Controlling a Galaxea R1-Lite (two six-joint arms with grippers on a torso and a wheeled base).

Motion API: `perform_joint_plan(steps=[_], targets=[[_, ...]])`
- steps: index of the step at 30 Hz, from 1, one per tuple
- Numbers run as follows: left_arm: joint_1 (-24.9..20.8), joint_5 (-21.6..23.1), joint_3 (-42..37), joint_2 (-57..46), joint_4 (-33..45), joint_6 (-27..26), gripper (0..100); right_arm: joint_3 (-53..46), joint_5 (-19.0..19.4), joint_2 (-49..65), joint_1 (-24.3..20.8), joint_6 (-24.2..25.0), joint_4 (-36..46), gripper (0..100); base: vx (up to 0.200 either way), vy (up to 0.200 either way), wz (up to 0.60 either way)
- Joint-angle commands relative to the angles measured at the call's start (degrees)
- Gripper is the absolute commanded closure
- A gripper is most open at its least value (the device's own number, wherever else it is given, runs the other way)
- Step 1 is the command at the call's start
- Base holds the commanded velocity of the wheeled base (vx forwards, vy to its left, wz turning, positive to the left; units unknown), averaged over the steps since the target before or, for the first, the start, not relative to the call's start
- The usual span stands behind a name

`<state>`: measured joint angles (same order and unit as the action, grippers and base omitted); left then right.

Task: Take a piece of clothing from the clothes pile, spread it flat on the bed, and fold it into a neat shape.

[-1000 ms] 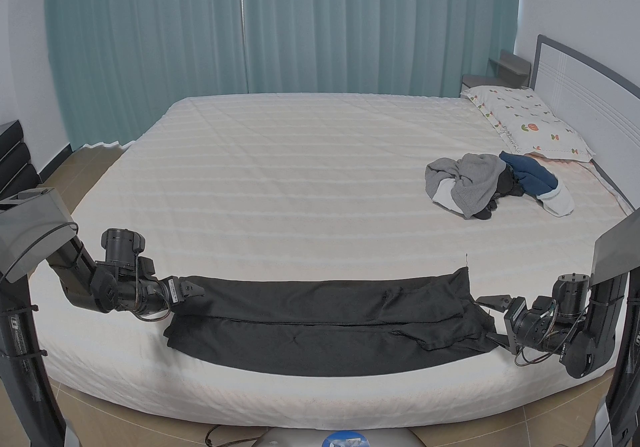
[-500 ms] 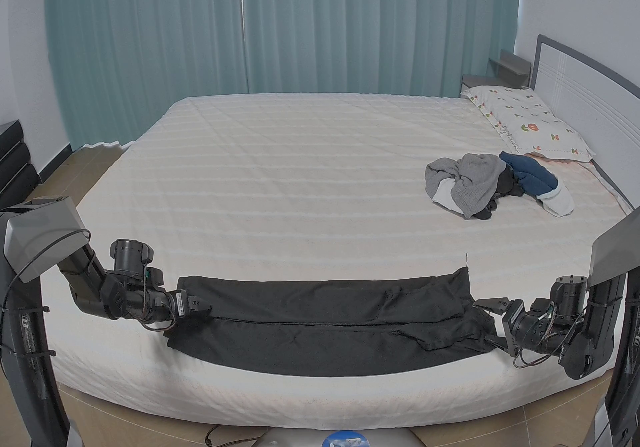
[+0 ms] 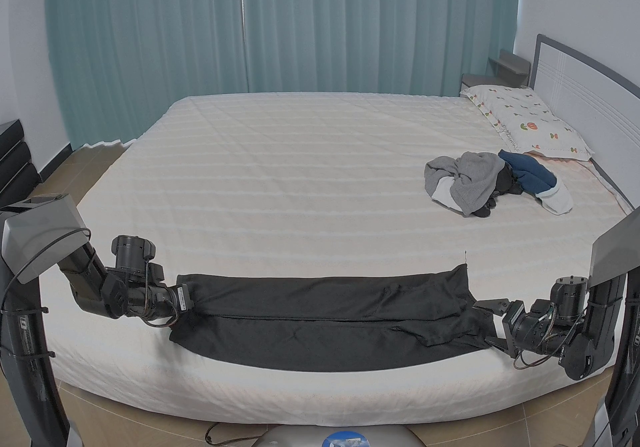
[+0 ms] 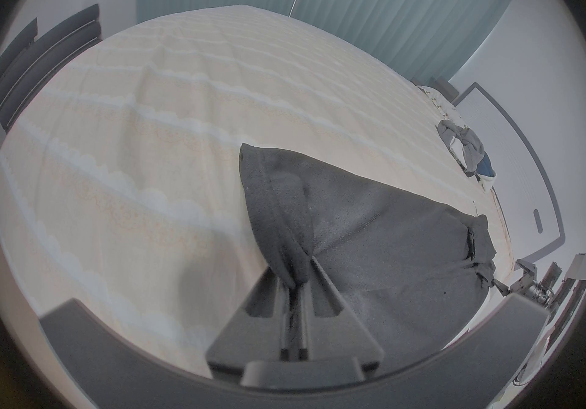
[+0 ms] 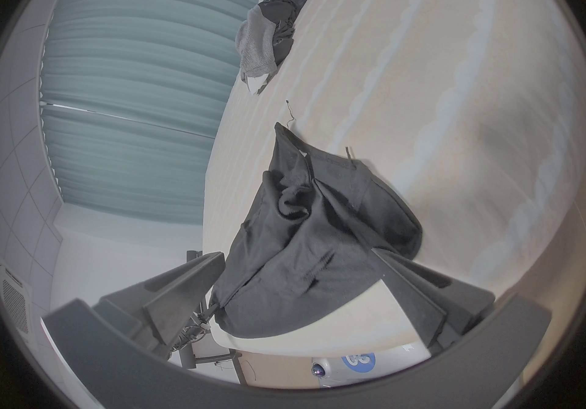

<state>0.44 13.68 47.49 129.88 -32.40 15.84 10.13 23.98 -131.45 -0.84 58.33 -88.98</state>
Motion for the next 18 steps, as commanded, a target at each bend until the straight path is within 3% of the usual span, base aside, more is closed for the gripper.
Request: perform_joint_plan(steps=[1,7,13,18], targets=[[0.0,0.0,0.3,0.2,-0.6,0.3,100,0.0,0.0,-0.1,0.0,-0.1,-0.9,0,0.0,0.0,0.0],[-2.0,-0.5,0.7,0.3,-5.7,8.6,100,0.1,0.1,-0.1,0.0,-0.1,-0.9,0,0.0,0.0,0.0],[-3.2,-0.6,0.7,0.1,-6.3,9.9,100,0.0,0.0,-0.1,0.0,-0.2,-0.9,0,0.0,0.0,0.0],[-3.8,-0.7,0.5,-0.5,-6.1,10.5,100,0.0,0.0,-0.1,-0.1,-0.2,-0.9,0,0.0,-0.2,0.0]])
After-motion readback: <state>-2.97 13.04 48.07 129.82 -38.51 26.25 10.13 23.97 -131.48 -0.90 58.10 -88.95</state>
